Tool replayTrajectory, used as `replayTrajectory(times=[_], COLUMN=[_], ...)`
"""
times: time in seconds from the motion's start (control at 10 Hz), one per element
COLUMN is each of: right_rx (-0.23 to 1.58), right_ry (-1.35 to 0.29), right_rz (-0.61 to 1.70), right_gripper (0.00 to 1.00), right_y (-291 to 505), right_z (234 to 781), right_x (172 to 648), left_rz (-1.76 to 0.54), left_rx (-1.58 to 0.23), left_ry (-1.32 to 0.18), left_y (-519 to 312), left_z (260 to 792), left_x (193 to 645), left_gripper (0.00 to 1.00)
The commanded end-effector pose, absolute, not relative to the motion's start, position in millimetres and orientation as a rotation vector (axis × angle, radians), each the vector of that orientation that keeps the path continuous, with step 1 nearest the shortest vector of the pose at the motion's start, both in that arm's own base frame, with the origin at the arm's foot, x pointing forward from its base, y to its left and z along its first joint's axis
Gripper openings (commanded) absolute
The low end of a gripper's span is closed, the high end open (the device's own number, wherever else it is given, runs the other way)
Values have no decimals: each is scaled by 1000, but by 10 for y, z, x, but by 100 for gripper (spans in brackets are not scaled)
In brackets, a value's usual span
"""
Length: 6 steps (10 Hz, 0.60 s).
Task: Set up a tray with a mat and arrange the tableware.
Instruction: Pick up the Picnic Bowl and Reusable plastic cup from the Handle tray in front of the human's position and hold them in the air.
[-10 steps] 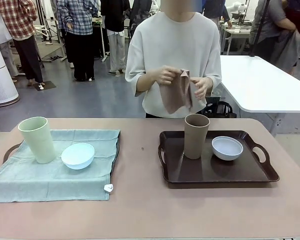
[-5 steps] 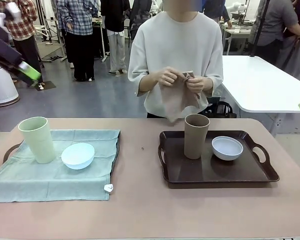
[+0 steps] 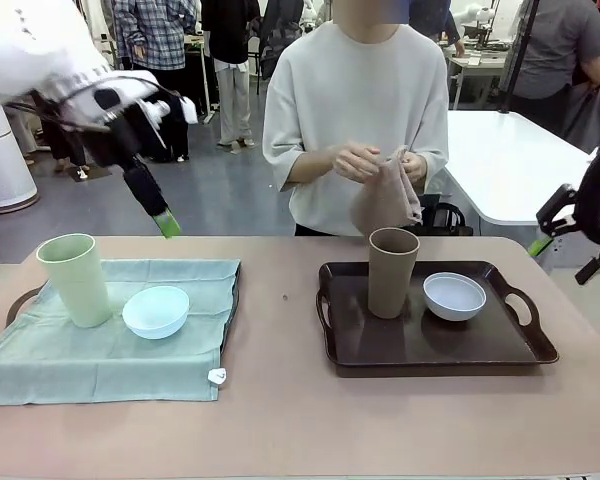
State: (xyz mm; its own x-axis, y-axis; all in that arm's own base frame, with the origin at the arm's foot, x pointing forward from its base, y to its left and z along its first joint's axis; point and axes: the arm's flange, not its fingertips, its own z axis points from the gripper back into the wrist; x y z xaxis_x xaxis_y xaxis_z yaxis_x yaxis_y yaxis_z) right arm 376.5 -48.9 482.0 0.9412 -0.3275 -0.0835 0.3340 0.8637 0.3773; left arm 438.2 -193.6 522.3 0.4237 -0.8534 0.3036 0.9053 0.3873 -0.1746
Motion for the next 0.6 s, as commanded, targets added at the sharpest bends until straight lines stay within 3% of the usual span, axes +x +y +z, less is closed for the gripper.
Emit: replayTrajectory(times=[0.0, 0.3, 0.4, 0.5], right_rx=[377, 453, 400, 400], right_ry=[18, -6, 20, 20], right_rz=[-361, -350, -350, -350], right_gripper=[81, 81, 81, 81], right_y=[-476, -586, -502, -502], right_z=[4742, 4741, 4715, 4715], right_x=[3824, 3823, 3833, 3833], left_rz=[-1169, -1206, -1214, -1214], left_rx=[-258, -286, -263, -263], left_ry=[-163, -272, -178, -178], left_y=[-2168, -2376, -2359, -2359], left_z=[4975, 4719, 4824, 4824], left_x=[4341, 4254, 4306, 4306], left_gripper=[100, 100, 100, 100])
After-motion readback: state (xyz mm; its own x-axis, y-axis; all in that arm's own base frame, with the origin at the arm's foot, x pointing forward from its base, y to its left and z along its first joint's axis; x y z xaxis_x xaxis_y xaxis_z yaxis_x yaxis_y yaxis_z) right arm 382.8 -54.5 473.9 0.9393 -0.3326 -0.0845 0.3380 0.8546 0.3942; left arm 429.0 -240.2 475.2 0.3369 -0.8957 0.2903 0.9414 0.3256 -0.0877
